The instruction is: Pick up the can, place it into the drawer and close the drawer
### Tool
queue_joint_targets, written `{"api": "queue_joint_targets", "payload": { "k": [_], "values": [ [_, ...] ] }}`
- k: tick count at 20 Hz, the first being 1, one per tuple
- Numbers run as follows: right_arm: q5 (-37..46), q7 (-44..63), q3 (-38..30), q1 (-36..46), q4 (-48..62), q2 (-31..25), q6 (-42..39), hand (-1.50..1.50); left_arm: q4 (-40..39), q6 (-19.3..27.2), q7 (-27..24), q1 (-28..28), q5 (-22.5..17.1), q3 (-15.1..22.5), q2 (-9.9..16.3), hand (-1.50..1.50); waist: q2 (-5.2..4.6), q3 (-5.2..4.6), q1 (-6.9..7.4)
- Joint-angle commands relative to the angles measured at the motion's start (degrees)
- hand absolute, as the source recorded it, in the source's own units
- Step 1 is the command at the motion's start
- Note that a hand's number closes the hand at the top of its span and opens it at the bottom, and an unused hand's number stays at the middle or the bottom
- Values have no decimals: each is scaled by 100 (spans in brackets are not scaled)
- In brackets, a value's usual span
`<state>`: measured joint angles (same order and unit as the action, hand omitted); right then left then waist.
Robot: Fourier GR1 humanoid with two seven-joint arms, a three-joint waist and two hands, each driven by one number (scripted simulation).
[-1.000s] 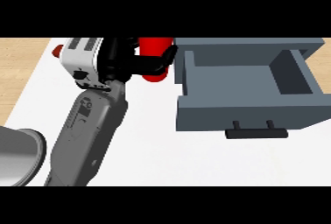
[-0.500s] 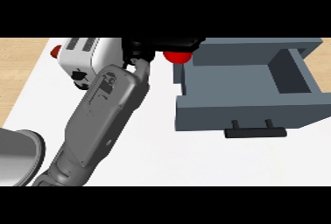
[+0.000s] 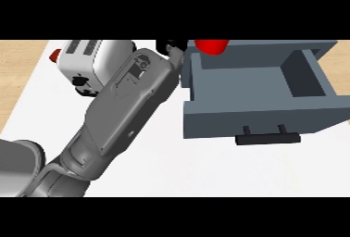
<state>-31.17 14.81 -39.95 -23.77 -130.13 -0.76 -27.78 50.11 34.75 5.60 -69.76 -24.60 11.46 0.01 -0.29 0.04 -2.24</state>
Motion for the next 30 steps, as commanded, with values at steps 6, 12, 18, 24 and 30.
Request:
{"api": "queue_joint_targets", "payload": {
  "k": [6, 12, 18, 24, 30],
  "values": [
    [336, -79, 246, 157, 89, 70, 25, -150, -967, 355, -519, -687, -1025, 702, -1, 150, -15, 4, -85],
    [-1, 289, 135, 306, -94, -151, 159, -150, -1594, 524, -688, -1097, -1552, 1018, -1, 150, -38, 6, -185],
    [-241, 484, 48, 281, -235, -229, 280, -150, -1768, 385, -760, -954, -2057, 1442, -1, 150, -39, 3, -184],
    [-278, 407, 3, 413, 11, -303, 216, -150, -2176, 721, -947, -1266, -2272, 1872, -1, 150, -70, 9, -313],
    [-329, 435, 30, 469, -79, -344, 162, -150, -2296, 848, -1266, -977, -2571, 2111, -1, -150, -77, 9, -346]
  ]
}}
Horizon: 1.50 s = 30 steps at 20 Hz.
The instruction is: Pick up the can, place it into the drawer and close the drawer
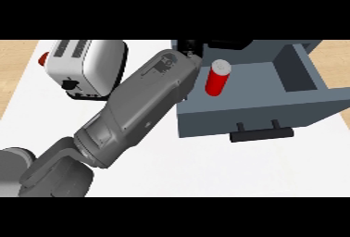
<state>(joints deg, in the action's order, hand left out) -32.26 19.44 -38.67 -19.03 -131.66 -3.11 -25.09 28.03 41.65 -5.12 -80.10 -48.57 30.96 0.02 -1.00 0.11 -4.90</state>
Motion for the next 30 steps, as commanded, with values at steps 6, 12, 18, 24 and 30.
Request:
{"api": "queue_joint_targets", "payload": {
  "k": [6, 12, 18, 24, 30],
  "values": [
    [125, 0, 56, 26, -46, 118, 8, -150, -144, 363, -282, 8, -474, 298, -2, -150, -5, 0, -26],
    [150, 163, 127, 280, 14, -89, 91, -150, -231, 344, -461, -46, -771, 345, -2, -150, -33, -1, -89],
    [1148, -645, -113, 236, -761, -305, -398, -150, -190, 422, -684, -41, -905, 327, -2, -150, -3, -3, -90],
    [2213, -1313, 429, 664, -721, -26, -516, -150, -84, 325, -967, -180, -1033, 355, -2, -150, -3, 0, 117],
    [3784, -1358, 1257, 1344, -684, -254, -415, -150, 140, 528, -1004, -346, -1158, 421, -2, -150, 9, -5, 333]
  ]
}}
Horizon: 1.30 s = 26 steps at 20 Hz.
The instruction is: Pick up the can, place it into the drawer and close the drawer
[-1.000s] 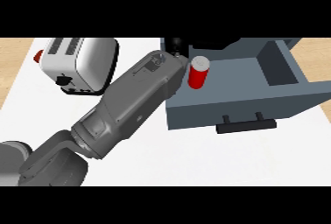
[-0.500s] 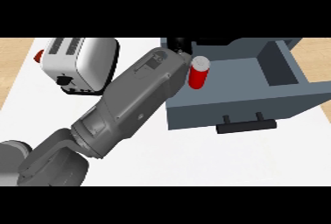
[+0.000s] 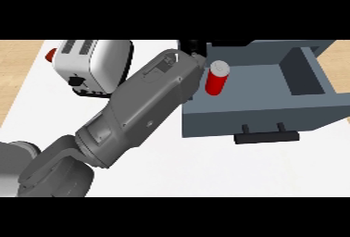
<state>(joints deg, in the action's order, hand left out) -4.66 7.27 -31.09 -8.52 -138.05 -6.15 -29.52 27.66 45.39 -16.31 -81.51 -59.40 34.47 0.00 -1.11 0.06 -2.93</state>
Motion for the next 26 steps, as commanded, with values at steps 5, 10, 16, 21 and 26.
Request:
{"api": "queue_joint_targets", "payload": {
  "k": [5, 10, 16, 21, 26],
  "values": [
    [2607, -361, 1464, 634, 268, 222, 311, -150, 293, 248, 190, -153, -207, 56, 0, -150, 49, -3, 222],
    [3922, -578, 2127, 1380, 1175, 84, 857, -150, -70, -260, 127, -40, -73, -156, 142, -150, 38, -5, 331],
    [5238, -1057, 2861, 1999, 2501, -6, 1612, -150, 145, 41, 310, -5, 150, -121, 219, -150, 62, -4, 392],
    [5952, -1088, 3265, 2680, 3582, -59, 1992, -150, 534, -192, 479, 496, 295, -59, 585, -150, 85, -8, 452],
    [6644, -968, 3473, 3619, 4966, -134, 2209, -150, 840, 156, 957, 244, 449, 14, 701, -150, 94, -8, 536]
  ]
}}
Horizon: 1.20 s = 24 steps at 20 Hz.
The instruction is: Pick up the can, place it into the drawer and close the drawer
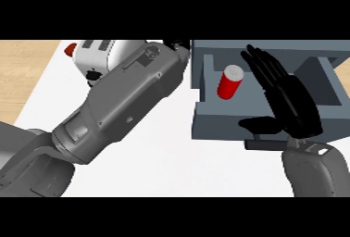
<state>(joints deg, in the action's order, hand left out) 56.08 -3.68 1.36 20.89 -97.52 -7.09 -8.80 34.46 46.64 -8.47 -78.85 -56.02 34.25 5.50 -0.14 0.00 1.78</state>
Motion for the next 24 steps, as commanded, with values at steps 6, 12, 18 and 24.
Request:
{"api": "queue_joint_targets", "payload": {
  "k": [6, 12, 18, 24],
  "values": [
    [1091, -96, 191, 966, 2334, 79, 1121, -150, 756, 104, 648, 291, 291, 2, 787, -150, 13, 2, 15],
    [1385, -342, -197, 1527, 4205, 16, 2239, -150, 1667, 130, 634, 966, 447, 66, 1126, -150, 7, 4, 177],
    [1745, -308, -412, 2150, 5532, 45, 3252, -150, 1787, 88, 914, 1062, 563, -22, 1287, -150, -52, 7, 122],
    [1700, -442, -743, 2623, 6387, 18, 3989, -150, 2127, -19, 1097, 1072, 623, -192, 1595, -150, -75, 10, 159]
  ]
}}
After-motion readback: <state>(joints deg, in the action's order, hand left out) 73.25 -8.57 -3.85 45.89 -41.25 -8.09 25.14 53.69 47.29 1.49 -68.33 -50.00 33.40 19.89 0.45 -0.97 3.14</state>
